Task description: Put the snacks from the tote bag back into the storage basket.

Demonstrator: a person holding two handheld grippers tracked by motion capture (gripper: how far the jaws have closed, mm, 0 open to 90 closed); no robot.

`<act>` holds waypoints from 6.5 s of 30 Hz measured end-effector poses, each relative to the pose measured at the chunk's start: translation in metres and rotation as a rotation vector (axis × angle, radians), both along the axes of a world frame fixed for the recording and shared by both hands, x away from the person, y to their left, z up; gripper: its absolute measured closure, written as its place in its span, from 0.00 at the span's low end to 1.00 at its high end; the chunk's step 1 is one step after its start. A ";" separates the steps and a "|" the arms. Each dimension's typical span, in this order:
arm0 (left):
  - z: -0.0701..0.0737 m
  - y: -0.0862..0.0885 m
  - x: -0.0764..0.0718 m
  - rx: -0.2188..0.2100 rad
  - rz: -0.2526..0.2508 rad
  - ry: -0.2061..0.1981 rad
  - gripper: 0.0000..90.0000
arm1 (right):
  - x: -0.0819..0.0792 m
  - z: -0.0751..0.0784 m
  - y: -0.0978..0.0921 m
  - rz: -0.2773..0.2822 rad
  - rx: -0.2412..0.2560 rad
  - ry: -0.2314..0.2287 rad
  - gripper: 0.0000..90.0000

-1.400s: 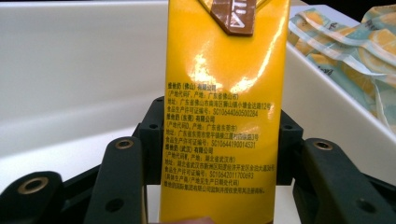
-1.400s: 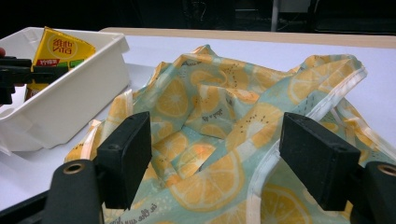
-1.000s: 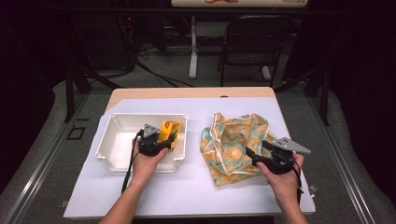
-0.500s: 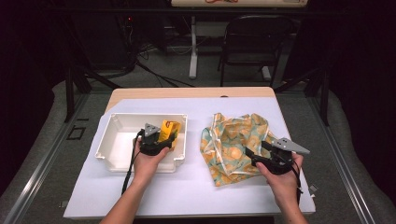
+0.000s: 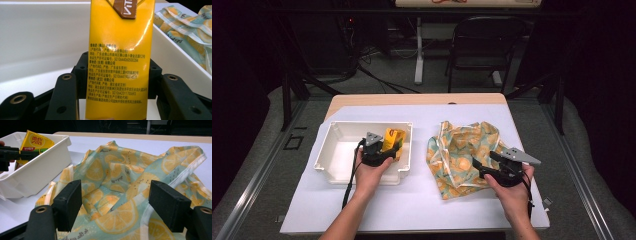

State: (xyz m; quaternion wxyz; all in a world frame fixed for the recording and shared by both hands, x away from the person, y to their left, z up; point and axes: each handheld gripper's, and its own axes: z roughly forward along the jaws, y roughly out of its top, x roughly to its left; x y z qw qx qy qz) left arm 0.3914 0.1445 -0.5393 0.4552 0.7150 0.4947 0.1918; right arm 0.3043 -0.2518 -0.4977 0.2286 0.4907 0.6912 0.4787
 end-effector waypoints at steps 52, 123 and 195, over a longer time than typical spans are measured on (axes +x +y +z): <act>0.018 0.044 -0.092 0.049 0.042 0.068 0.51 | -0.004 0.002 -0.002 -0.008 0.002 -0.025 0.31; 0.004 0.077 -0.046 -0.099 0.159 0.122 1.00 | -0.003 0.001 -0.003 -0.008 -0.007 -0.043 0.31; 0.025 0.040 -0.040 -0.115 0.101 0.108 0.63 | -0.035 -0.009 -0.036 0.064 -0.028 -0.034 0.21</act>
